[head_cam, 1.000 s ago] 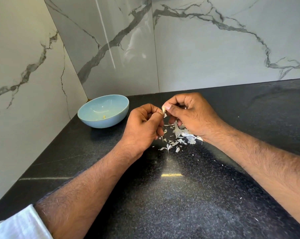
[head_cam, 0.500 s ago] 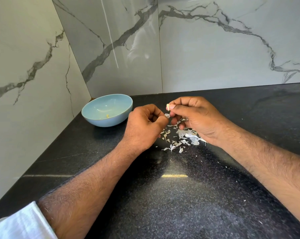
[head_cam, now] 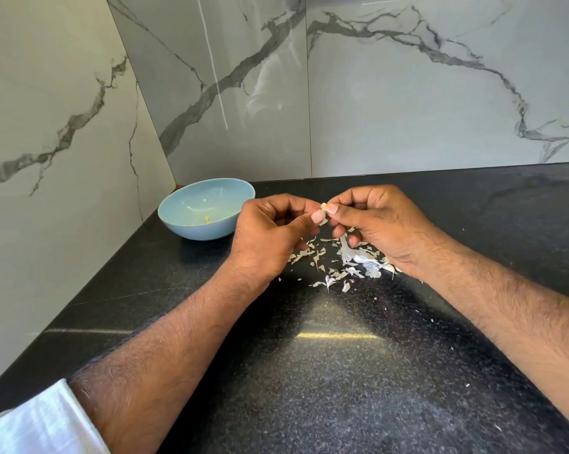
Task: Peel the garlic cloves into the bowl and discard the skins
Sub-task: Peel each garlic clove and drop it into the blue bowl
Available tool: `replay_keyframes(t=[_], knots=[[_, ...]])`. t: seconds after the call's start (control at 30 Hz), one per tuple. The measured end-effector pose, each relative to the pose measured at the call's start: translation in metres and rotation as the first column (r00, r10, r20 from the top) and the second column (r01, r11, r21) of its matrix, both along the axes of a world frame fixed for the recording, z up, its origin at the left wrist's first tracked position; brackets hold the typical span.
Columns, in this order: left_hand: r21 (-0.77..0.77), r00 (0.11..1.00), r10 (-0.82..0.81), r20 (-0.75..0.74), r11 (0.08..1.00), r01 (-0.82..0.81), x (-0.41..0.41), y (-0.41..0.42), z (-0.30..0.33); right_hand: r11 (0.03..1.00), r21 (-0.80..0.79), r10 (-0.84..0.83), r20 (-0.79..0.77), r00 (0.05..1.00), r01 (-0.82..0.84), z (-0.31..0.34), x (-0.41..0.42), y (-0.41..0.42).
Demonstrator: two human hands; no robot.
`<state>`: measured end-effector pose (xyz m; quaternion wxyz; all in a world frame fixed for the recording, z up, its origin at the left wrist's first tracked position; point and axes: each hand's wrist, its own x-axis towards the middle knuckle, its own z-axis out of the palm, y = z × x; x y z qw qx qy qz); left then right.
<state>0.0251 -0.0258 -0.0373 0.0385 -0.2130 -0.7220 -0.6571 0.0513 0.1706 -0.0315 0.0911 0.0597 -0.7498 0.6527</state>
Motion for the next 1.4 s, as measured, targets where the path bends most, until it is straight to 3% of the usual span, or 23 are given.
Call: replay_keyframes(t=[0.27, 0.43, 0.57, 0.73, 1.0, 1.4], knots=[[0.085, 0.994, -0.079, 0.074, 0.994, 0.073, -0.003, 0.0, -0.003, 0.997, 0.063, 0.049, -0.002, 0.999, -0.049, 0.002, 0.003, -0.006], [0.17, 0.979, -0.119, 0.167, 0.981, 0.091, -0.008, 0.0, -0.005, 0.995, 0.01, -0.094, -0.039, 0.995, 0.095, 0.005, 0.004, -0.002], [0.125, 0.981, -0.111, 0.158, 0.988, 0.092, -0.008, 0.0, -0.005, 0.996, 0.005, -0.085, -0.085, 0.993, 0.086, 0.009, 0.005, 0.004], [0.084, 0.989, -0.079, 0.125, 0.994, 0.069, -0.007, 0.0, -0.005, 0.974, 0.15, -0.148, -0.141, 0.979, 0.169, 0.008, 0.005, 0.001], [-0.116, 0.992, -0.005, -0.127, 0.993, -0.01, -0.005, 0.001, -0.007, 0.973, 0.199, -0.091, -0.141, 0.986, 0.118, 0.007, 0.006, -0.005], [-0.178, 0.936, 0.058, -0.348, 0.976, -0.127, -0.003, 0.0, -0.004, 0.975, 0.217, -0.028, -0.136, 0.99, 0.057, 0.006, 0.007, -0.005]])
